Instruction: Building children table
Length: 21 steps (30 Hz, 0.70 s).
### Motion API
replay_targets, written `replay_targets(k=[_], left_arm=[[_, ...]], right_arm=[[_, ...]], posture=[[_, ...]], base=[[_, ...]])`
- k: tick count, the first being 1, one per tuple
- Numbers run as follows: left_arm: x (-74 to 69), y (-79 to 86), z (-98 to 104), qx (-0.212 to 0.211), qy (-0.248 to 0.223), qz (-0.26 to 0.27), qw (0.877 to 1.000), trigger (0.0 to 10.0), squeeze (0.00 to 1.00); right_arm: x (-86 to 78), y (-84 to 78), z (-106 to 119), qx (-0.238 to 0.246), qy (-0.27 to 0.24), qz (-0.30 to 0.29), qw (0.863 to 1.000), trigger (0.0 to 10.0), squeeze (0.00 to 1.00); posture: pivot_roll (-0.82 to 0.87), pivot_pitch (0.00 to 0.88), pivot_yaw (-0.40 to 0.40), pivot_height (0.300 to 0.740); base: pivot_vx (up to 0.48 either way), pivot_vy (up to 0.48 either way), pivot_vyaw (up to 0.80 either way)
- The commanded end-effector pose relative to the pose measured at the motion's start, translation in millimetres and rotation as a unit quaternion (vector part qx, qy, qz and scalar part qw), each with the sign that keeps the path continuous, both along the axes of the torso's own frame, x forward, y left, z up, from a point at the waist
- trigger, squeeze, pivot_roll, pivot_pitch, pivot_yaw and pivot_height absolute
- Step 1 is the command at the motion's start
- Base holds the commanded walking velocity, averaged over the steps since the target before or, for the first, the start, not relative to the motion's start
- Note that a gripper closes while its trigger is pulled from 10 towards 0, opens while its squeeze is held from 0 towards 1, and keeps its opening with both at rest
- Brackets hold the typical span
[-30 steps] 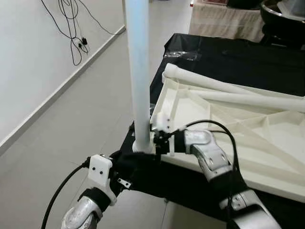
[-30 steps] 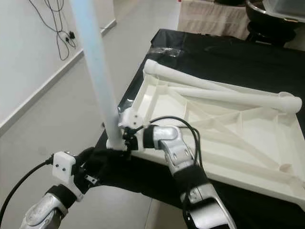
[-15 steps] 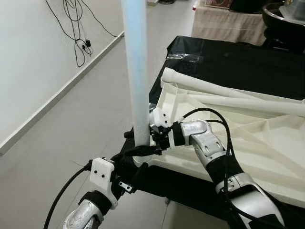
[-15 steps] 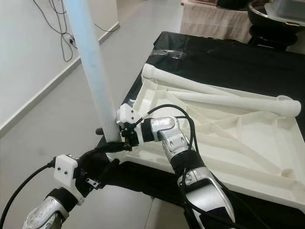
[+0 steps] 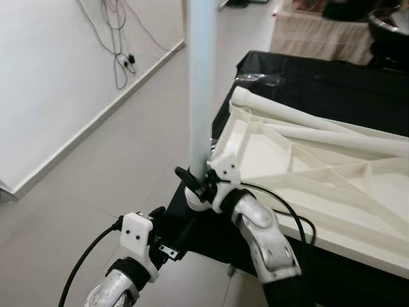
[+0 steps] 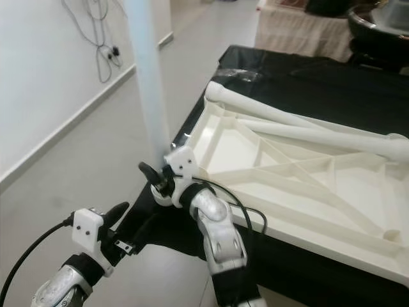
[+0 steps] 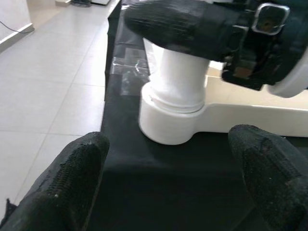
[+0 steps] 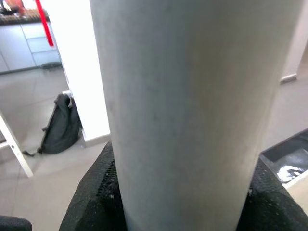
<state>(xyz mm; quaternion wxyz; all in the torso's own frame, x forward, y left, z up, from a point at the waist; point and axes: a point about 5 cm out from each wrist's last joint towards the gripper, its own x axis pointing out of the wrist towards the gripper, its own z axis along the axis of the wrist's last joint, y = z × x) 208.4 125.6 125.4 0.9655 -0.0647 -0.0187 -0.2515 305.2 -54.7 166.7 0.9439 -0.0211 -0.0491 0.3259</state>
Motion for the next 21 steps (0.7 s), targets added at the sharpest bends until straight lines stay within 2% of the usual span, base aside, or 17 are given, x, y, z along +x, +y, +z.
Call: replay_targets(k=[1,5,6,7,8,9,11,12,16,17,18,19,21], left_arm=[[0.4,0.3,-3.7,0.006,0.011,-0.011,1.000,10.0,0.00],[2.0,0.3,-3.4,0.008,0.008,-0.009,1.000,10.0,0.00],[2.5,0.8,-3.3,0.006,0.006,-0.002,1.000,10.0,0.00],[2.7,1.2,-3.2,0.004,0.006,0.002,1.000,10.0,0.00],[2.7,1.2,-3.2,0.004,0.006,0.002,1.000,10.0,0.00],[3.0,1.2,-3.1,0.004,0.005,0.004,1.000,10.0,0.00],[3.5,1.3,-3.0,0.003,0.005,0.005,1.000,10.0,0.00],[4.0,1.0,-3.0,0.003,0.005,0.004,1.000,10.0,0.00],[4.5,0.5,-3.1,0.002,0.005,0.003,1.000,10.0,0.00],[4.5,0.5,-3.1,0.002,0.005,0.003,1.000,10.0,0.00],[4.4,0.3,-3.0,0.003,0.005,0.002,1.000,10.0,0.00],[4.2,0.2,-3.1,0.004,0.005,0.003,1.000,10.0,0.00],[4.2,0.2,-3.1,0.004,0.005,0.003,1.000,10.0,0.00]], right_arm=[[2.4,-5.1,-13.0,-0.002,0.034,-0.026,0.999,0.0,0.00],[8.3,-3.1,-11.5,-0.006,0.028,-0.016,0.999,0.0,0.00],[10.6,-0.6,-9.9,-0.009,0.023,-0.003,1.000,3.8,0.00],[10.7,1.7,-8.5,-0.011,0.021,-0.004,1.000,9.6,0.00],[10.7,1.7,-8.5,-0.011,0.021,-0.004,1.000,9.6,0.00],[11.7,4.8,-6.1,-0.008,0.019,0.007,1.000,10.0,0.00],[10.7,8.4,-0.6,-0.002,0.015,0.029,0.999,10.0,0.00],[10.4,10.9,4.2,0.004,0.012,0.069,0.998,10.0,1.00],[10.0,11.6,10.6,-0.006,0.004,0.143,0.990,10.0,1.00],[10.0,11.6,10.6,-0.006,0.004,0.143,0.990,10.0,1.00],[11.1,9.7,11.8,-0.027,-0.007,0.184,0.983,10.0,1.00],[12.4,7.1,12.2,-0.054,-0.016,0.233,0.971,10.0,0.25],[12.4,7.1,12.2,-0.054,-0.016,0.233,0.971,10.0,0.25]], posture=[[0.08,0.181,-0.007,0.740],[0.08,0.181,-0.010,0.740],[0.08,0.176,-0.011,0.740],[0.08,0.175,-0.011,0.740],[0.08,0.175,-0.011,0.740],[0.08,0.174,-0.014,0.740],[0.08,0.170,-0.012,0.740],[0.08,0.167,-0.010,0.740],[0.09,0.166,-0.007,0.740],[0.09,0.166,-0.007,0.740],[0.10,0.164,-0.008,0.740],[0.10,0.163,-0.007,0.740],[0.10,0.163,-0.007,0.740]], base=[[0.000,0.000,0.00],[0.000,0.000,0.00],[0.000,0.000,0.00],[0.000,0.000,0.00],[0.000,0.000,0.00],[0.000,0.000,0.00],[0.000,0.000,0.00],[0.000,0.000,0.00],[0.000,0.000,0.00],[0.000,0.000,0.00],[0.000,0.000,0.00],[0.000,0.000,0.00],[0.000,0.000,0.00]])
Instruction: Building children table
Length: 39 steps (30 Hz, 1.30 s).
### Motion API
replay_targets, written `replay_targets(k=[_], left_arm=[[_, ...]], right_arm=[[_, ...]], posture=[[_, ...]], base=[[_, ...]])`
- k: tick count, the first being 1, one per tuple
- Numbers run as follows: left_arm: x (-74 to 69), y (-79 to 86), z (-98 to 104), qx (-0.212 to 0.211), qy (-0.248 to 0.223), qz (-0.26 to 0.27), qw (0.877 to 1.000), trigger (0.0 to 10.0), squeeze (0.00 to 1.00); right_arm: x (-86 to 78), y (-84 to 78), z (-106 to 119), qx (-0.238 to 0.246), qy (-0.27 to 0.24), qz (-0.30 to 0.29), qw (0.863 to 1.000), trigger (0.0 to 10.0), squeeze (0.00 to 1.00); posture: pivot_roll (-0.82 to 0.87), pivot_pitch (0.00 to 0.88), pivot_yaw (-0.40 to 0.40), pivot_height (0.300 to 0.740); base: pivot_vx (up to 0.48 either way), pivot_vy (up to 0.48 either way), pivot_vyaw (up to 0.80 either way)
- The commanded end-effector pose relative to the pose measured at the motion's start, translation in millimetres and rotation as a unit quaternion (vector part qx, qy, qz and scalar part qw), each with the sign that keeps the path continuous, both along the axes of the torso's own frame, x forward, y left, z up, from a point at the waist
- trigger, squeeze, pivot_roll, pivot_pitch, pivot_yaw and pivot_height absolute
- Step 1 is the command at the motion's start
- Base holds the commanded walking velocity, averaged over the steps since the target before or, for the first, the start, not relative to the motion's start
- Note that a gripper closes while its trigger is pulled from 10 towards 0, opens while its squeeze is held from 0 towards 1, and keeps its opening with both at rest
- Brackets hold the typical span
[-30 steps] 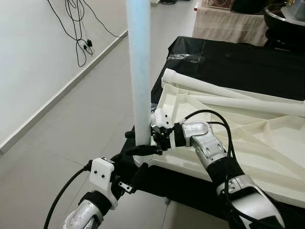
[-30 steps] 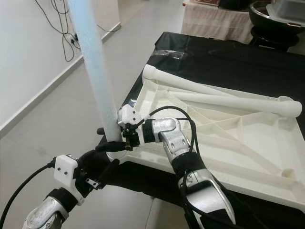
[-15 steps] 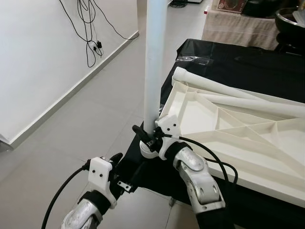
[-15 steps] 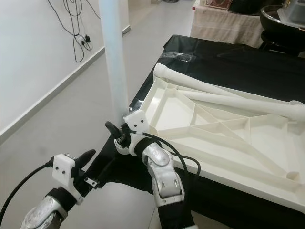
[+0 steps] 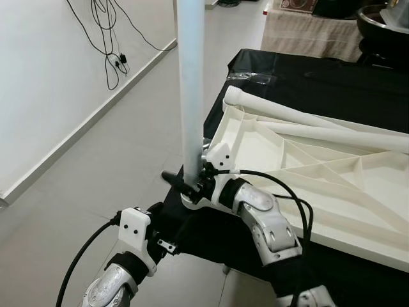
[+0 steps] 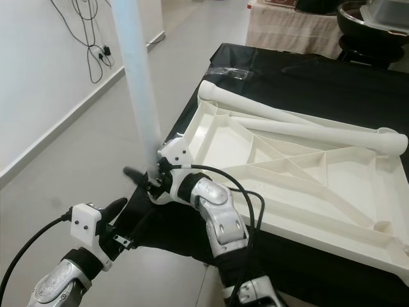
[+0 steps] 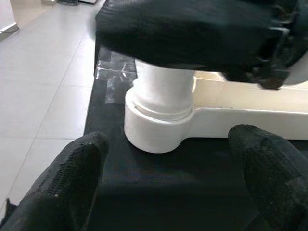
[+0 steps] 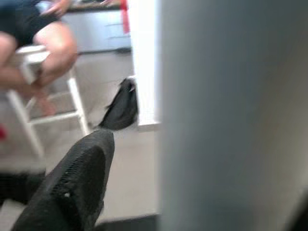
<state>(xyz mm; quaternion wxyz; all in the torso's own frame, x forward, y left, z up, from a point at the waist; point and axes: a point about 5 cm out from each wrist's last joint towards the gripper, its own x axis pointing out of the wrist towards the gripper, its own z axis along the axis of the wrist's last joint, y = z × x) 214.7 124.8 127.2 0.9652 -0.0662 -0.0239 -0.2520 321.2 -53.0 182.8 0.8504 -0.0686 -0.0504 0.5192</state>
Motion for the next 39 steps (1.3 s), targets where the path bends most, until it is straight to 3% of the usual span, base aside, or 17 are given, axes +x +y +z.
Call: replay_targets(k=[1,7,12,13,14,15,16,17,25,30,33,34,35,36,37,38,39], left_arm=[[-2.2,1.0,-5.0,0.007,0.009,0.004,1.000,10.0,0.00],[-4.2,-0.7,-5.1,0.008,0.010,0.005,1.000,10.0,0.00],[-6.4,-0.8,-5.1,0.009,0.011,0.007,1.000,10.0,0.00],[-7.6,-0.6,-4.9,0.009,0.012,0.009,1.000,10.0,0.00],[-8.5,-0.4,-4.7,0.009,0.012,0.010,1.000,10.0,0.00],[-9.8,-0.1,-4.6,0.009,0.013,0.012,1.000,10.0,0.00],[-9.8,-0.1,-4.6,0.009,0.013,0.012,1.000,10.0,0.00],[-11.4,0.3,-4.3,0.008,0.013,0.015,1.000,10.0,0.00],[-17.0,1.6,-3.4,0.004,0.017,0.020,1.000,10.0,0.00],[-19.3,1.4,-3.8,-0.009,0.024,0.016,1.000,10.0,0.00],[-19.4,1.8,-4.0,-0.011,0.027,0.009,1.000,10.0,0.00],[-19.4,1.8,-4.0,-0.011,0.027,0.009,1.000,10.0,0.00],[-19.4,2.4,-4.1,-0.012,0.028,0.007,1.000,10.0,0.00],[-19.2,3.4,-4.2,-0.012,0.029,0.005,1.000,10.0,0.00],[-19.2,3.4,-4.2,-0.012,0.029,0.005,1.000,10.0,0.00],[-18.2,4.8,-4.0,-0.012,0.029,0.004,0.999,10.0,0.00],[-18.2,4.8,-4.0,-0.012,0.029,0.004,0.999,10.0,0.00]], right_arm=[[-2.1,2.3,-5.3,-0.023,0.005,0.073,0.997,10.0,0.00],[14.3,2.2,-8.6,-0.111,0.010,0.158,0.981,10.0,0.00],[25.2,8.8,-8.5,-0.128,0.019,0.150,0.980,10.0,0.00],[27.7,9.5,-8.1,-0.131,0.023,0.149,0.980,4.9,0.00],[29.3,8.9,-7.5,-0.132,0.026,0.154,0.979,4.2,0.00],[30.8,7.6,-7.0,-0.132,0.031,0.157,0.978,2.1,0.00],[30.8,7.6,-7.0,-0.132,0.031,0.157,0.978,2.1,0.00],[32.3,5.0,-6.7,-0.131,0.038,0.160,0.978,0.0,0.00],[40.2,-15.2,-7.6,-0.145,0.049,0.155,0.976,0.0,0.00],[41.0,-37.2,-9.9,-0.132,0.032,0.113,0.984,0.0,0.00],[32.8,-55.3,-18.1,-0.070,0.032,0.001,0.997,0.0,0.00],[32.8,-55.3,-18.1,-0.070,0.032,0.001,0.997,0.0,0.00],[26.3,-57.2,-27.6,-0.045,0.045,-0.096,0.993,0.0,0.00],[14.9,-57.4,-38.1,-0.031,0.051,-0.212,0.975,0.0,0.00],[14.9,-57.4,-38.1,-0.031,0.051,-0.212,0.975,0.0,0.00],[-4.5,-56.9,-50.8,-0.026,0.082,-0.287,0.954,0.0,0.00],[-4.5,-56.9,-50.8,-0.026,0.082,-0.287,0.954,0.0,0.00]], posture=[[0.10,0.160,-0.009,0.740],[0.13,0.162,-0.016,0.740],[0.14,0.168,-0.014,0.740],[0.14,0.174,-0.016,0.740],[0.14,0.176,-0.016,0.740],[0.15,0.182,-0.016,0.740],[0.15,0.182,-0.016,0.740],[0.15,0.187,-0.015,0.740],[0.14,0.205,-0.003,0.740],[0.09,0.221,0.007,0.740],[0.06,0.226,0.002,0.740],[0.06,0.226,0.002,0.740],[0.05,0.226,0.000,0.740],[0.05,0.226,0.005,0.740],[0.05,0.226,0.005,0.740],[0.03,0.231,0.020,0.740],[0.03,0.231,0.020,0.740]], base=[[0.000,0.000,0.00],[0.000,0.000,0.00],[0.000,0.000,0.00],[0.000,0.000,0.00],[0.000,0.000,0.00],[0.000,0.000,0.00],[0.000,0.000,0.00],[0.000,0.000,0.00],[0.000,0.000,0.00],[0.000,0.000,0.00],[0.000,0.000,0.00],[0.000,0.000,0.00],[0.000,0.000,0.00],[0.000,0.000,0.00],[0.000,0.000,0.00],[0.000,0.000,0.00],[0.000,0.000,0.00]])
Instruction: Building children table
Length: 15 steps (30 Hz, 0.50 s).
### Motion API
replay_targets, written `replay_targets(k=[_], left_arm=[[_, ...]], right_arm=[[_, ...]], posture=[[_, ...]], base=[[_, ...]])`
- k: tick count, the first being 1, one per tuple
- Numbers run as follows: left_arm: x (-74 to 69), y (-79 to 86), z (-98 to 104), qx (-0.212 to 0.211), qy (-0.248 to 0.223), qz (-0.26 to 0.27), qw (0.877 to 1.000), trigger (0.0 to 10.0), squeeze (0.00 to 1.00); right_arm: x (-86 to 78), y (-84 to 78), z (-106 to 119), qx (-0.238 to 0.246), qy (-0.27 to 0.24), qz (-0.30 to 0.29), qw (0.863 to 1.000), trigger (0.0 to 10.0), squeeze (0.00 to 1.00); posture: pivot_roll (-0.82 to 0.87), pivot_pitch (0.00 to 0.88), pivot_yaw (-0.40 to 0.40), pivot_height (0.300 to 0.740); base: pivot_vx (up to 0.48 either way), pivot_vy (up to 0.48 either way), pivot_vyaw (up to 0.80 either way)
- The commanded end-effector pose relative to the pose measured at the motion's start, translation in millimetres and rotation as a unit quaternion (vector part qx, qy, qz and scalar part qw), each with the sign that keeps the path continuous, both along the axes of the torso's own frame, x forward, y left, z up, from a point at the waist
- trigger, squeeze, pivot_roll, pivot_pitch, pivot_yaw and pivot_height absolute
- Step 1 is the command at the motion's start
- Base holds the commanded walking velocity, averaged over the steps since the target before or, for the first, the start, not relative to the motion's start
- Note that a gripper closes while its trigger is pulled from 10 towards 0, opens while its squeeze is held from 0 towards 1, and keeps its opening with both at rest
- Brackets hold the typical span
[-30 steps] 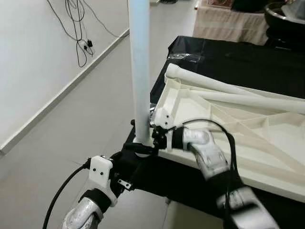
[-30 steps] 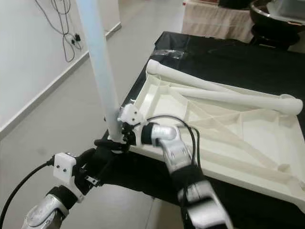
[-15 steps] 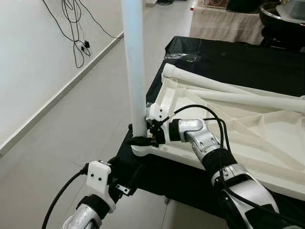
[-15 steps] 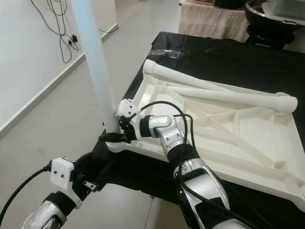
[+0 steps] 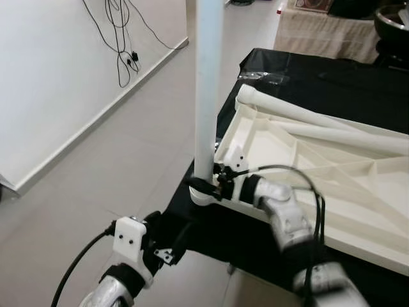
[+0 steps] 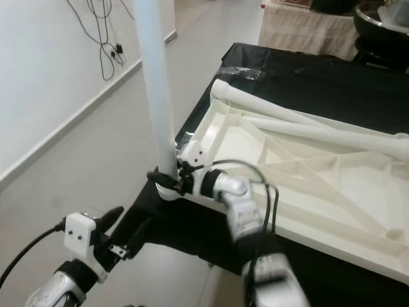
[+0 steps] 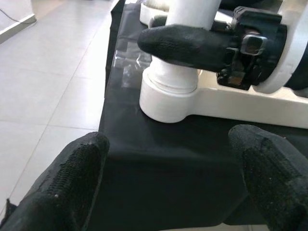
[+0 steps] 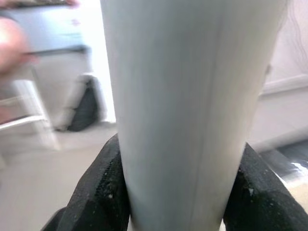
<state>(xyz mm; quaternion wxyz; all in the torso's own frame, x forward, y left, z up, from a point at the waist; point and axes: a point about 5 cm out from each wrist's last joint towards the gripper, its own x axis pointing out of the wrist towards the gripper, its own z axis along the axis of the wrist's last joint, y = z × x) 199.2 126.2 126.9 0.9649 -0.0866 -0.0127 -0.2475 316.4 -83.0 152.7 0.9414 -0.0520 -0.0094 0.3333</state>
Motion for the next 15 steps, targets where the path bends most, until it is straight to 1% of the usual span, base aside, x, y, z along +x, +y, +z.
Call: replay_targets(k=[1,2,3,4,5,6,7,9,12,13,14,15], left_arm=[[-1.4,4.7,-4.0,0.004,0.014,-0.001,1.000,10.0,0.00],[-1.4,4.7,-4.0,0.004,0.014,-0.001,1.000,10.0,0.00],[0.6,5.6,-4.9,0.004,0.015,-0.003,1.000,10.0,0.00],[2.8,4.9,-5.4,0.007,0.015,-0.009,1.000,10.0,0.00],[2.8,4.9,-5.4,0.007,0.015,-0.009,1.000,10.0,0.00],[4.2,4.4,-5.8,0.009,0.014,-0.014,1.000,10.0,0.00],[5.4,3.9,-6.0,0.012,0.013,-0.015,1.000,10.0,0.00],[6.2,3.8,-6.0,0.013,0.013,-0.016,1.000,10.0,0.00],[7.8,5.2,-5.5,0.010,0.010,-0.003,1.000,10.0,0.00],[8.6,5.6,-5.4,0.009,0.009,-0.001,1.000,10.0,0.00],[8.6,5.6,-5.4,0.009,0.009,-0.001,1.000,10.0,0.00],[9.5,5.7,-5.3,0.009,0.009,-0.001,1.000,10.0,0.00]], right_arm=[[-16.6,-24.5,-27.8,-0.025,0.070,-0.119,0.990,0.0,0.00],[-16.6,-24.5,-27.8,-0.025,0.070,-0.119,0.990,0.0,0.00],[-21.6,-24.0,-28.3,-0.032,0.068,-0.126,0.989,0.0,0.00],[-19.1,-25.8,-27.2,-0.052,0.051,-0.125,0.990,0.0,0.00],[-19.1,-25.8,-27.2,-0.052,0.051,-0.125,0.990,0.0,0.00],[-15.7,-27.9,-25.4,-0.067,0.035,-0.125,0.989,0.0,0.00],[-13.1,-28.9,-27.1,-0.074,0.032,-0.127,0.989,0.0,0.00],[-13.8,-28.8,-28.2,-0.077,0.035,-0.132,0.988,0.0,0.00],[-15.0,-26.1,-25.3,-0.071,0.044,-0.141,0.986,0.0,0.00],[-12.6,-24.1,-20.9,-0.066,0.044,-0.137,0.987,10.0,0.00],[-12.6,-24.1,-20.9,-0.066,0.044,-0.137,0.987,10.0,0.00],[-10.0,-18.9,-13.0,-0.045,0.041,-0.112,0.992,10.0,0.00]], posture=[[0.02,0.228,0.032,0.740],[0.02,0.228,0.032,0.740],[0.00,0.207,0.041,0.740],[0.01,0.194,0.031,0.740],[0.01,0.194,0.031,0.740],[0.02,0.194,0.028,0.740],[0.02,0.186,0.026,0.740],[0.02,0.186,0.026,0.740],[0.02,0.184,0.025,0.740],[0.03,0.179,0.024,0.740],[0.03,0.179,0.024,0.740],[0.03,0.177,0.024,0.740]], base=[[0.000,0.000,0.00],[0.000,0.000,0.00],[0.000,0.000,0.00],[0.000,0.000,0.00],[0.000,0.000,0.00],[0.000,0.000,0.00],[0.000,0.000,0.00],[0.000,0.000,0.00],[0.000,0.000,0.00],[0.000,0.000,0.00],[0.000,0.000,0.00],[0.000,0.000,0.00]])
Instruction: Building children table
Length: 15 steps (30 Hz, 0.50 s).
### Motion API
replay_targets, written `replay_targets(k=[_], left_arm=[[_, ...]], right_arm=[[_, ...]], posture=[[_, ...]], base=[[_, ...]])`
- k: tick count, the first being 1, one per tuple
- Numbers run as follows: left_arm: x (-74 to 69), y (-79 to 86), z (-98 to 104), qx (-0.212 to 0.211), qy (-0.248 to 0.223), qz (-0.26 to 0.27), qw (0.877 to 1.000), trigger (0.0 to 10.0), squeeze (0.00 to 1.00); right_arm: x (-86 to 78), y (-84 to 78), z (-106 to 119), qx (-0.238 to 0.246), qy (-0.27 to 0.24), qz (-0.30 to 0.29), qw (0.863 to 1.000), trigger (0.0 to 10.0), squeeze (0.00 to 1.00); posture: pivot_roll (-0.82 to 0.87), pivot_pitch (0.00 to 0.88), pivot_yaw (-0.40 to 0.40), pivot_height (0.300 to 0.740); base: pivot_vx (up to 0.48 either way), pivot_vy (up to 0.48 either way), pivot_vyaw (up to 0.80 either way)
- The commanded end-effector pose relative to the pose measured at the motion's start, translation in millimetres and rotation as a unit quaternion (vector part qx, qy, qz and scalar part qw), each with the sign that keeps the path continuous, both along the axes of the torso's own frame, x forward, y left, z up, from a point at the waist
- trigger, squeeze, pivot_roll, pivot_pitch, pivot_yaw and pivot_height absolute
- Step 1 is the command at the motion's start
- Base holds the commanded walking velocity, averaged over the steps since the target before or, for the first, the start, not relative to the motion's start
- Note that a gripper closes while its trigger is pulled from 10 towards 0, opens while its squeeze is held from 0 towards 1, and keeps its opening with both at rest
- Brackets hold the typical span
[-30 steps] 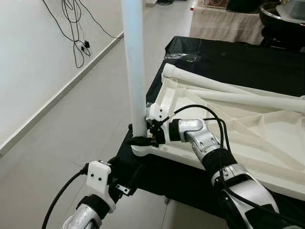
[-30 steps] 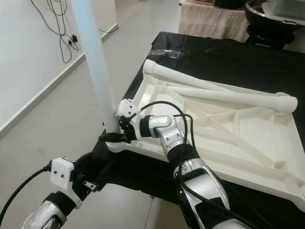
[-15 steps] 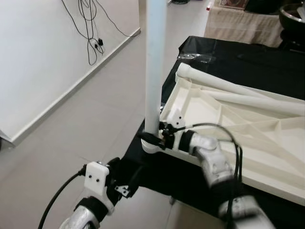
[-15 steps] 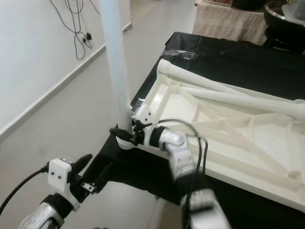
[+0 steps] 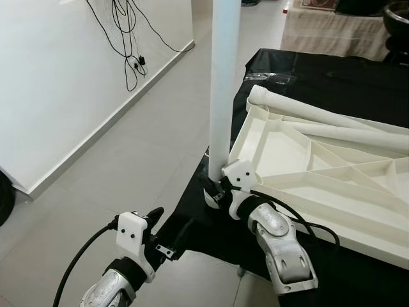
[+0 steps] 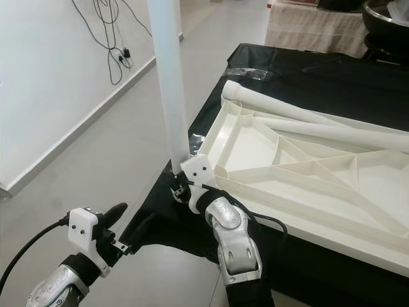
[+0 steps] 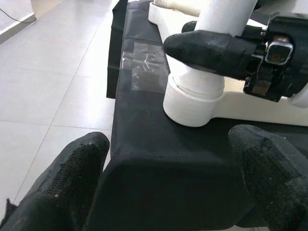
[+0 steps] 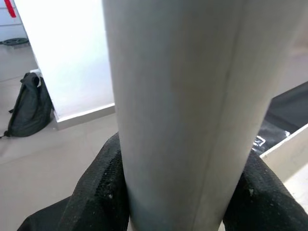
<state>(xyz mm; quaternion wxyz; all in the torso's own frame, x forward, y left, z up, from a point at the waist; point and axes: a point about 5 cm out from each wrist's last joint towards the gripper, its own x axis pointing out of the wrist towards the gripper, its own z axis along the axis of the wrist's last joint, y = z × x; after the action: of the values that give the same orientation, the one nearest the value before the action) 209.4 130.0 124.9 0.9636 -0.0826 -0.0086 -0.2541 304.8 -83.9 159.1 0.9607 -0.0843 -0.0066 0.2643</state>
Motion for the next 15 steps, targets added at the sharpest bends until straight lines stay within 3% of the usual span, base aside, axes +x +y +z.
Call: replay_targets(k=[1,2,3,6,9,10,12,14,15], left_arm=[[0.0,1.7,-3.3,0.005,0.006,0.004,1.000,10.0,0.00],[0.6,1.6,-3.3,0.006,0.006,0.002,1.000,10.0,0.00],[0.6,1.6,-3.3,0.006,0.006,0.002,1.000,10.0,0.00],[2.1,0.6,-3.1,0.007,0.004,-0.001,1.000,10.0,0.00],[2.4,0.3,-3.0,0.007,0.004,-0.001,1.000,10.0,0.00],[2.5,-0.2,-2.8,0.008,0.003,-0.002,1.000,10.0,0.00],[2.5,-0.6,-2.7,0.008,0.002,-0.002,1.000,10.0,0.00],[1.8,-1.0,-2.5,0.009,0.001,-0.001,1.000,10.0,0.00],[1.8,-1.0,-2.5,0.009,0.001,-0.001,1.000,10.0,0.00]], right_arm=[[3.5,-12.3,-11.6,0.005,0.046,-0.004,0.999,10.0,0.89],[4.9,-7.3,-4.1,0.018,0.035,0.042,0.998,10.0,1.00],[4.9,-7.3,-4.1,0.018,0.035,0.042,0.998,10.0,1.00],[6.1,1.7,16.5,0.018,-0.006,0.214,0.977,10.0,1.00],[8.1,2.3,18.5,0.002,-0.008,0.257,0.966,10.0,1.00],[11.4,2.1,18.5,-0.016,-0.009,0.286,0.958,10.0,0.00],[14.1,1.7,17.8,-0.027,-0.003,0.304,0.952,10.0,0.00],[17.8,4.2,12.6,-0.053,0.025,0.372,0.926,10.0,0.00],[17.8,4.2,12.6,-0.053,0.025,0.372,0.926,10.0,0.00]], posture=[[0.03,0.178,0.025,0.740],[0.03,0.177,0.026,0.740],[0.03,0.177,0.026,0.740],[0.04,0.174,0.032,0.740],[0.04,0.172,0.032,0.740],[0.05,0.174,0.031,0.740],[0.05,0.174,0.029,0.740],[0.06,0.177,0.023,0.740],[0.06,0.177,0.023,0.740]], base=[[0.000,0.000,0.00],[0.000,0.000,0.00],[0.000,0.000,0.00],[0.000,0.000,0.00],[0.000,0.000,0.00],[0.000,0.000,0.00],[0.000,0.000,0.00],[0.000,0.000,0.00],[0.000,0.000,0.00]])
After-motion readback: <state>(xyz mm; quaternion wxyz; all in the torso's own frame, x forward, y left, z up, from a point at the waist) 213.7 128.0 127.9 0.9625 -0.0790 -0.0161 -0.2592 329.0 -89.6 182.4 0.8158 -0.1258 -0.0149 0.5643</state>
